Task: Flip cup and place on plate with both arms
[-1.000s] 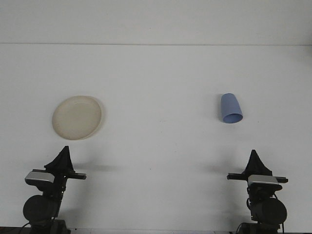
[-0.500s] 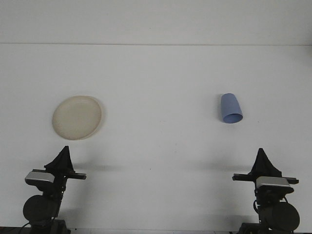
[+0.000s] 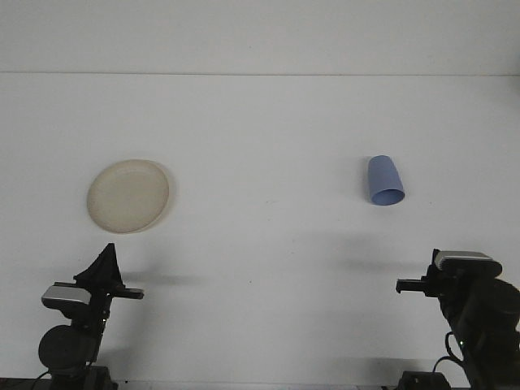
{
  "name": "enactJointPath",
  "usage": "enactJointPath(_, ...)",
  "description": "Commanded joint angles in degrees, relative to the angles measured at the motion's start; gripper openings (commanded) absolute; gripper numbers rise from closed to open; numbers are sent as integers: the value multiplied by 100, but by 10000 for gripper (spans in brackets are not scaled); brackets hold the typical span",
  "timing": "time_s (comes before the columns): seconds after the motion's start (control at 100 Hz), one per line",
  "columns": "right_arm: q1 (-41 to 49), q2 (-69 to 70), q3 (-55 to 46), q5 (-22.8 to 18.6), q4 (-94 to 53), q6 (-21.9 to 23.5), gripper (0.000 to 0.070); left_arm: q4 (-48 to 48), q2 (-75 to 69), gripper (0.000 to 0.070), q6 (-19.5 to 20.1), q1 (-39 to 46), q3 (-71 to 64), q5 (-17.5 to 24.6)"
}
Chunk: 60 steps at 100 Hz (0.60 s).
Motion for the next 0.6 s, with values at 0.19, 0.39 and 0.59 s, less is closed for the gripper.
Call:
enactJointPath(0.19,-11,656,527,-22,-216,44,0,57,-4,11,24,0,-109,-28)
enactJointPath(0.39,-11,645,527,-22,-306,44,0,57,-4,11,24,0,-109,-28)
enactJointPath(0.59,-11,647,527,-24,-520,42,183,57,-2,11,24,0,-109,-28)
